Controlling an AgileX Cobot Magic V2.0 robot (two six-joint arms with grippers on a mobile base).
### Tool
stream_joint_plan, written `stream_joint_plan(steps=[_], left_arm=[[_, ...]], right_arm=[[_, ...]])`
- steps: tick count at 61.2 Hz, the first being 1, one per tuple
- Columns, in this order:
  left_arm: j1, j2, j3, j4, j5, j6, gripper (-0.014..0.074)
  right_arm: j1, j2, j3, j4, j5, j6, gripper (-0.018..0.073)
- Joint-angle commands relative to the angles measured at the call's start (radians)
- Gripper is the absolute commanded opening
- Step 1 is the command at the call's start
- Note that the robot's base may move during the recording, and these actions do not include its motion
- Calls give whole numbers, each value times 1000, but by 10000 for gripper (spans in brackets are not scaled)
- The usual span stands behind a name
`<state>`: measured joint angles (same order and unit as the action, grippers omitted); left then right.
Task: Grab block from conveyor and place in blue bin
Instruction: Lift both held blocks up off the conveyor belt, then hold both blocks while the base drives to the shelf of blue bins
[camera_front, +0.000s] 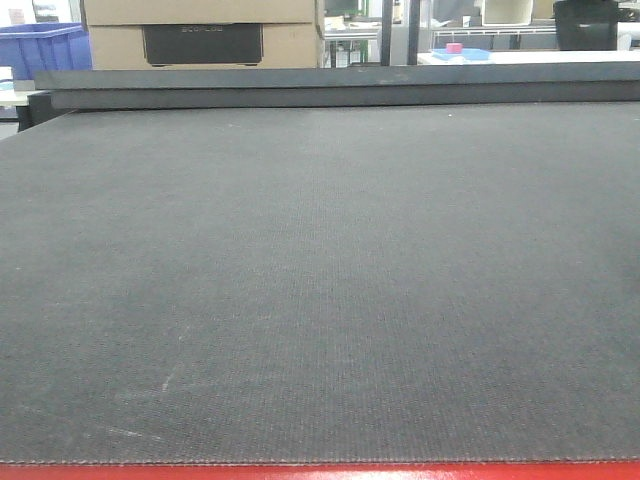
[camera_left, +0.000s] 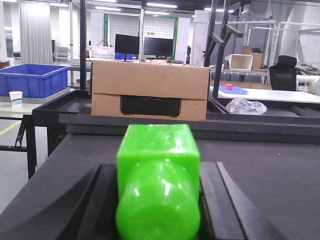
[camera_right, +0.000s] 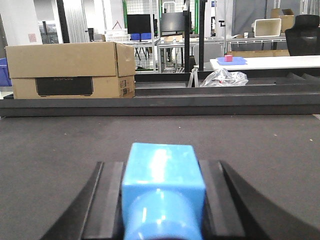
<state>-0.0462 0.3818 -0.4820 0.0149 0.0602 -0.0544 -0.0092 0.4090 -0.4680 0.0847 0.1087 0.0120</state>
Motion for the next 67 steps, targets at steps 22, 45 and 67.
stream_joint_plan(steps=[22, 45, 67], left_arm=[[0, -8, 1, -4, -25, 2, -111], [0, -8, 1, -4, -25, 2, -111], [0, -8, 1, -4, -25, 2, -111]], right_arm=[[-2, -5, 3, 2, -22, -4, -155], [-2, -5, 3, 2, -22, -4, -155], [-2, -5, 3, 2, -22, -4, -155]])
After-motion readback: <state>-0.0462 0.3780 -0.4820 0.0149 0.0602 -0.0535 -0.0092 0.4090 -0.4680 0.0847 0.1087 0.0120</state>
